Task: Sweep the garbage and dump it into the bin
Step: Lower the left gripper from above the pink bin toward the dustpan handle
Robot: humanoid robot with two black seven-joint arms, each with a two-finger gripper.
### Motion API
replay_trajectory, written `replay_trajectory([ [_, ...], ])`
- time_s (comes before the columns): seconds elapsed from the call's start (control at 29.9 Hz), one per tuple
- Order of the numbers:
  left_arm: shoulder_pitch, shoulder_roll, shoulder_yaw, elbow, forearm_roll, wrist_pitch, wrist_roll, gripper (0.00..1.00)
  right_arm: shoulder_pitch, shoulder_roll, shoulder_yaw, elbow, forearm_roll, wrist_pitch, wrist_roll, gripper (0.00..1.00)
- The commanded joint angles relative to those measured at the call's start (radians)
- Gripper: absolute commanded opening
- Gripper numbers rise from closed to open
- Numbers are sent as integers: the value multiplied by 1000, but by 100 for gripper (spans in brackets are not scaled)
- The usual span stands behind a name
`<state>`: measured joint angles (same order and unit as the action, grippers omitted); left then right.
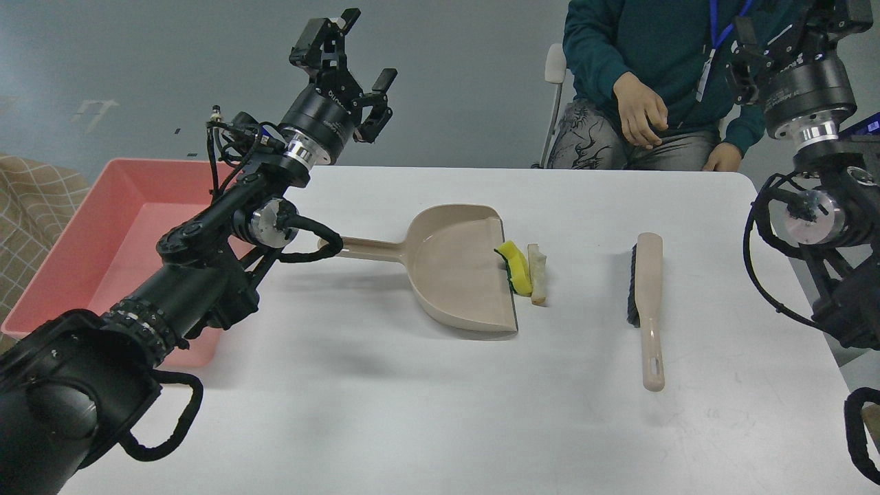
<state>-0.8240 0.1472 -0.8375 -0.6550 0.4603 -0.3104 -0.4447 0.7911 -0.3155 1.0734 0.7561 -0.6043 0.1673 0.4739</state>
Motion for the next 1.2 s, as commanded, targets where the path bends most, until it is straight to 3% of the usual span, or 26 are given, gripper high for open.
replay_trajectory([
  [0.0,34,11,1,2,0,-3,0,98,-22,12,-4,-3,1,0,0,100],
  [0.57,11,94,-3,3,-9,-50,4,98,-23,35,-3,-6,5,-12,-11,100],
  [0.97,-26,118,-3,41,-11,123,15,98,-3,36,-6,-47,5,-12,-11,100],
  [1.17,-23,103,-3,43,-11,119,61,98,-6,38,-6,-49,5,3,-12,100],
])
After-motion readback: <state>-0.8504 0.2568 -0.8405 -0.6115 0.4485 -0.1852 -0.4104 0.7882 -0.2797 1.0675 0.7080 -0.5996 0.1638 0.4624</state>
